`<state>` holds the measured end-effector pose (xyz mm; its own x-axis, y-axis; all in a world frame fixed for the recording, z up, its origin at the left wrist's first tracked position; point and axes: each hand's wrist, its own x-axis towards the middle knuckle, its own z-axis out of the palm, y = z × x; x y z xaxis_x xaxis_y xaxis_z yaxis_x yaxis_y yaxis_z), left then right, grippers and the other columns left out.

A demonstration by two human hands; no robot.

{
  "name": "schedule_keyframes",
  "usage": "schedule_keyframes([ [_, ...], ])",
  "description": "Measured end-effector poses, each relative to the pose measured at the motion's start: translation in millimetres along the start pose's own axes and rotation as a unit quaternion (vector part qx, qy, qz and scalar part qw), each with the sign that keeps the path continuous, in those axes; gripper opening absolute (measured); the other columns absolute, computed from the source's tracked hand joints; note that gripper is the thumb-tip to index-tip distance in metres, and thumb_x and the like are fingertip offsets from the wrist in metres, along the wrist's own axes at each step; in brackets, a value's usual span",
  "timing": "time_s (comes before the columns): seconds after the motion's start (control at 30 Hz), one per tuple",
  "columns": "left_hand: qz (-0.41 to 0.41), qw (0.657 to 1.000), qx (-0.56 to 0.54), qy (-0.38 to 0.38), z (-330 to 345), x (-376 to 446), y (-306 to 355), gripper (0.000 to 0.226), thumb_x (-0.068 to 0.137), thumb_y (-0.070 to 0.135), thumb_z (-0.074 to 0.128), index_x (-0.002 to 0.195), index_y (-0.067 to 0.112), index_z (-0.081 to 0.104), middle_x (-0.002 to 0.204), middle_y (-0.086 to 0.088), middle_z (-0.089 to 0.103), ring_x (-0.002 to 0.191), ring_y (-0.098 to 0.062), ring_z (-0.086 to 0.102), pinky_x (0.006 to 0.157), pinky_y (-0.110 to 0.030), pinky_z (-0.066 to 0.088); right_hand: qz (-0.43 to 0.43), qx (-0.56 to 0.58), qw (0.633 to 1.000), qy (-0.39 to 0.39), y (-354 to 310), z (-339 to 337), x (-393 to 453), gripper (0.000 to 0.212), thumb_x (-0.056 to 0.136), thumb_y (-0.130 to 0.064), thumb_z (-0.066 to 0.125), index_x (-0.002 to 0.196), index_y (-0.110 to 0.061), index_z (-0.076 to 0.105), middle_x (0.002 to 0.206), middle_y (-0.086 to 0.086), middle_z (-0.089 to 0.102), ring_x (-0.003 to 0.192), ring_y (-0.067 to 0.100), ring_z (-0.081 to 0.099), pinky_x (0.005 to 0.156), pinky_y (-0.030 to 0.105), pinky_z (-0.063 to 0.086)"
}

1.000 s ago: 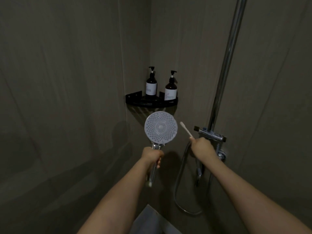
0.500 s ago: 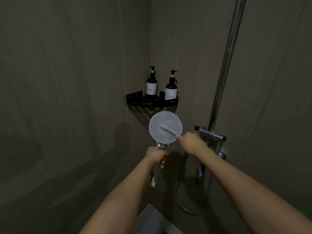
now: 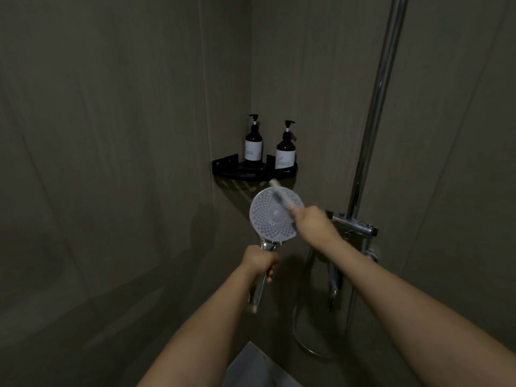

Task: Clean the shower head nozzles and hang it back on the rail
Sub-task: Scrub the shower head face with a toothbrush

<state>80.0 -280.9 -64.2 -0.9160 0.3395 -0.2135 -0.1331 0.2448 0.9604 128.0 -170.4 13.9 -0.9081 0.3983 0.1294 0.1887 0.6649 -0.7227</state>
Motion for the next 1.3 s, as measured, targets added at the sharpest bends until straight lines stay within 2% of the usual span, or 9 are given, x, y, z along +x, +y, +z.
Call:
schedule_keyframes([
  [0.07,0.005,1.0,0.003,-0.002,1,-1,2,0.034,0.077,-0.007,0.055,0.048,0.004,0.043,0.025,-0.002,0.038,0.02,-0.012,0.035,0.029,-0.016,0.033,0.013,-0.061,0.996,-0.061,-1,13,-4,0.047,0.1,-0.039,0.033,0.102,-0.002,0.063,0.075,0.006,0.058,0.07,0.022,0.055,0.06,0.03,0.043],
  [0.2,0.005,1.0,0.001,-0.009,2,-3,5,0.034,0.079,-0.007,0.054,0.049,0.004,0.042,0.025,-0.001,0.037,0.02,-0.011,0.034,0.029,-0.015,0.032,0.089,0.074,0.981,0.157,11,-5,5,0.044,0.1,-0.035,0.036,0.099,0.0,0.063,0.063,0.002,0.051,0.059,0.017,0.051,0.052,0.026,0.039],
  [0.37,0.01,1.0,-0.003,0.001,0,0,5,0.034,0.078,-0.007,0.055,0.049,0.005,0.041,0.026,-0.001,0.037,0.02,-0.012,0.034,0.029,-0.015,0.032,-0.01,-0.017,0.997,-0.075,-3,13,-12,0.035,0.1,-0.035,0.034,0.083,-0.021,0.061,0.079,0.005,0.057,0.082,0.024,0.059,0.068,0.03,0.046],
  [0.53,0.005,1.0,-0.004,-0.004,-1,-3,2,0.033,0.079,-0.008,0.054,0.051,0.005,0.042,0.027,-0.001,0.037,0.02,-0.01,0.033,0.029,-0.014,0.031,0.092,0.071,0.978,0.171,7,-11,1,0.047,0.1,-0.034,0.037,0.104,0.006,0.062,0.073,0.007,0.054,0.076,0.028,0.06,0.057,0.026,0.038],
  [0.77,-0.001,1.0,-0.021,0.0,1,-1,3,0.031,0.079,-0.007,0.055,0.052,0.004,0.044,0.025,0.0,0.038,0.021,-0.009,0.034,0.029,-0.015,0.031,-0.023,-0.048,0.982,-0.183,-1,24,-14,0.03,0.1,-0.03,0.036,0.093,-0.013,0.061,0.097,0.02,0.061,0.088,0.029,0.058,0.087,0.04,0.048],
  [0.9,0.001,1.0,-0.02,0.002,0,0,3,0.033,0.077,-0.009,0.054,0.05,0.004,0.043,0.025,-0.001,0.037,0.019,-0.011,0.033,0.028,-0.014,0.03,0.038,-0.008,0.999,0.023,9,9,2,0.044,0.099,-0.038,0.037,0.095,-0.005,0.064,0.084,0.015,0.063,0.071,0.024,0.059,0.062,0.032,0.046],
  [1.03,-0.011,0.999,-0.036,0.003,-3,1,1,0.032,0.079,-0.005,0.057,0.051,0.005,0.044,0.026,-0.001,0.038,0.021,-0.011,0.034,0.03,-0.015,0.031,0.009,-0.027,0.988,-0.15,15,14,-6,0.029,0.097,-0.034,0.045,0.102,-0.011,0.062,0.084,0.0,0.06,0.081,0.014,0.055,0.076,0.029,0.044],
  [1.2,-0.016,0.999,-0.035,0.007,-3,2,2,0.033,0.08,-0.008,0.053,0.051,0.005,0.043,0.025,0.0,0.036,0.019,-0.01,0.033,0.029,-0.013,0.03,0.04,0.03,0.999,0.02,18,0,0,0.037,0.098,-0.038,0.04,0.079,-0.013,0.059,0.065,0.003,0.053,0.058,0.015,0.049,0.057,0.027,0.038],
  [1.3,-0.014,0.999,-0.035,0.01,-3,3,3,0.028,0.078,-0.006,0.056,0.053,0.004,0.049,0.027,0.0,0.04,0.021,-0.01,0.036,0.03,-0.015,0.033,0.055,-0.069,0.983,-0.161,19,8,-10,0.038,0.098,-0.038,0.04,0.089,-0.01,0.064,0.083,0.009,0.056,0.073,0.018,0.053,0.074,0.031,0.042],
])
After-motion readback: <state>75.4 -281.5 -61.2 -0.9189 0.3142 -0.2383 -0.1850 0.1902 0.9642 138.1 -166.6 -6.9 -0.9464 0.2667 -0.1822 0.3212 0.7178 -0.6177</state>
